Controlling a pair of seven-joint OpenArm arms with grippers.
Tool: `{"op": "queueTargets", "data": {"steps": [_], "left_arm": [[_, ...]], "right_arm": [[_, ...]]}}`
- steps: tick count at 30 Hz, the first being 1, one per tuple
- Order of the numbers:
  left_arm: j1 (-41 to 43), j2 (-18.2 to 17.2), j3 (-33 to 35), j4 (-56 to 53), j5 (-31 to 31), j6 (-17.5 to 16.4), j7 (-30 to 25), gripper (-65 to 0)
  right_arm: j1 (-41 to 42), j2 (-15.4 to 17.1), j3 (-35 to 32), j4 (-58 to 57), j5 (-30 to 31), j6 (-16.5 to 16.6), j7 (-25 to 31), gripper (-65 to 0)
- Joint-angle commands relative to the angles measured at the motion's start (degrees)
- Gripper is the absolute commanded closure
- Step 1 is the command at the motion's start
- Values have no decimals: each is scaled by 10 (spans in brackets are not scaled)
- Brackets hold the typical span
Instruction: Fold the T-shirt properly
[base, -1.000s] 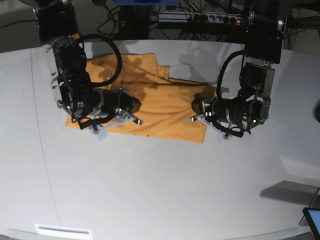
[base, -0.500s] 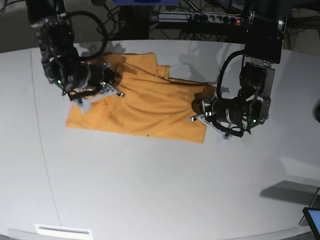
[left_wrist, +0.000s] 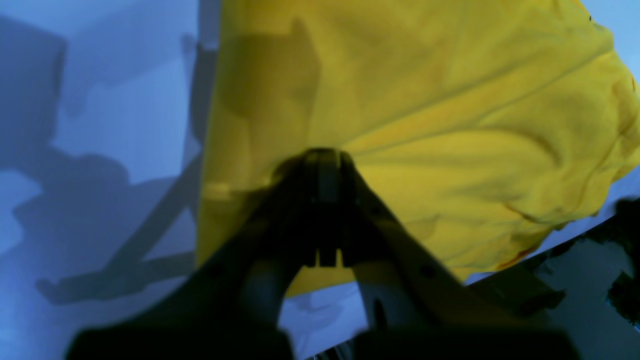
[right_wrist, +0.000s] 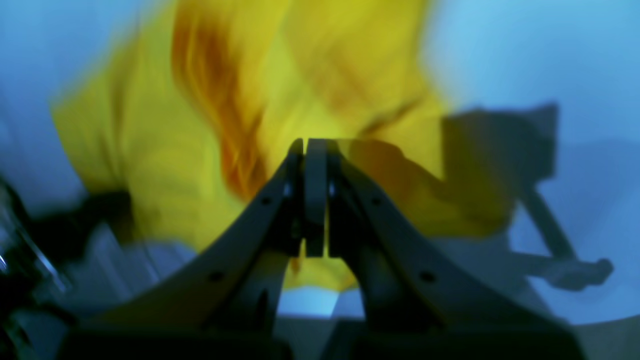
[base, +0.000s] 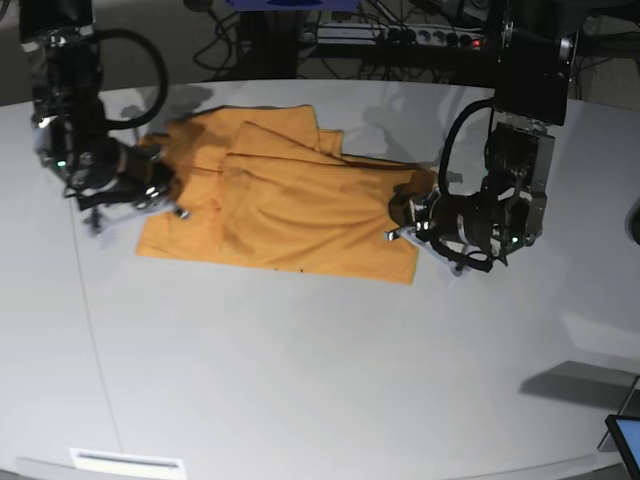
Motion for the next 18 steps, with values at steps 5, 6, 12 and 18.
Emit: {"op": "queueTargets", "data": {"steps": [5, 6, 12, 18], "left_arm": [[0, -10, 0, 0, 39, 8, 5, 0], [-1, -10, 0, 0, 39, 8, 5, 0], [-5, -10, -1, -2, 39, 8, 5, 0], [-5, -10, -2, 0, 40, 8, 5, 0]], "right_arm": [[3, 23, 102, 9, 39, 192, 2, -1], [1, 21, 128, 9, 53, 226, 0, -3], [-27, 25, 204, -22, 153, 300, 4, -68], [-37, 22, 215, -78, 191, 312, 3, -165]]}}
